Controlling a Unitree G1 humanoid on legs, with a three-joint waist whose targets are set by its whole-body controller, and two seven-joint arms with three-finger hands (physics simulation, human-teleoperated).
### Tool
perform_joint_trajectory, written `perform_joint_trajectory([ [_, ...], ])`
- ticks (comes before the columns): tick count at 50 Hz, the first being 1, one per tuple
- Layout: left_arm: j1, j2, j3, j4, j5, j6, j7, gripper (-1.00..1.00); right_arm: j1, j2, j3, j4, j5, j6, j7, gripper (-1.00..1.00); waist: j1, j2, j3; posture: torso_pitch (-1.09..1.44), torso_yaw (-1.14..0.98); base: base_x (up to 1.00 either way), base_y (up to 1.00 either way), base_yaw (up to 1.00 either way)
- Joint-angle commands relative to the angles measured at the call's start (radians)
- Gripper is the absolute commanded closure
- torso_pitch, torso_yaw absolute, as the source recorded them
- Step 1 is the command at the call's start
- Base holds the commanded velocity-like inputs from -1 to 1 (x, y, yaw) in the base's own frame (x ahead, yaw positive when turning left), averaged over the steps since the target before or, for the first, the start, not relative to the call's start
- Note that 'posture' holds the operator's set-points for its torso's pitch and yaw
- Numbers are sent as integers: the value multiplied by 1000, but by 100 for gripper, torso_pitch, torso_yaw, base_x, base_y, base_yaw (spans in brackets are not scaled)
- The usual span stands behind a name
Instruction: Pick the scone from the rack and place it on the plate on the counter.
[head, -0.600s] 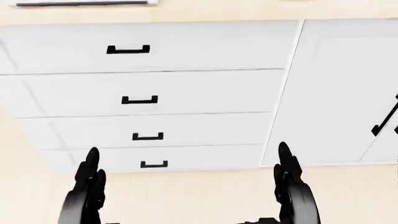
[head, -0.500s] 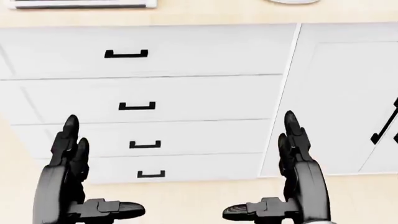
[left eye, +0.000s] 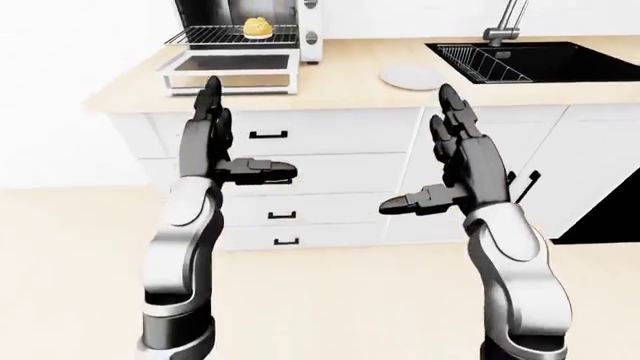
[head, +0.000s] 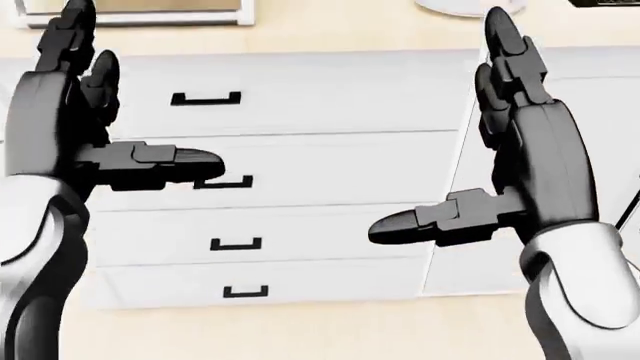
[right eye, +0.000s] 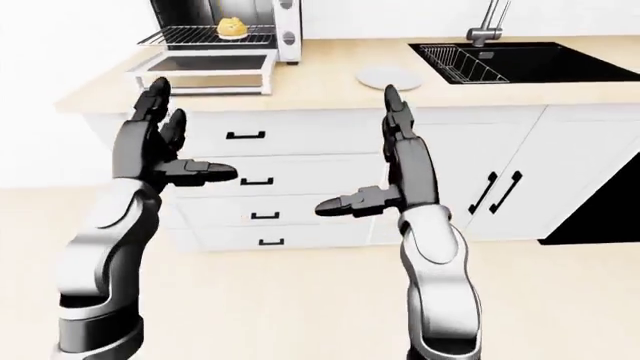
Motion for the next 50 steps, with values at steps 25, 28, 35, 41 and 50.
perform_joint_trajectory([
  [25,-272,162,69,-39,-101,94,61,-100,-200,-68,-30,-176,-2,198,6,-100,1,51,6,0,0,34,0,0],
  [28,-276,177,72,-39,-103,91,62,-100,-207,-68,-29,-171,-4,198,5,-100,7,24,10,0,0,35,0,0],
  [35,-296,194,73,-39,-104,93,72,-100,-212,-73,-31,-186,-8,216,10,-100,8,-53,9,0,0,35,0,0],
  [41,-312,206,73,-35,-106,98,72,-100,-206,-70,-34,-193,-5,214,9,-100,-10,-8,13,0,0,35,0,0],
  [50,-315,205,68,-25,-86,84,61,-100,-193,-69,-29,-190,-9,202,6,-100,-6,77,3,0,0,35,0,0],
])
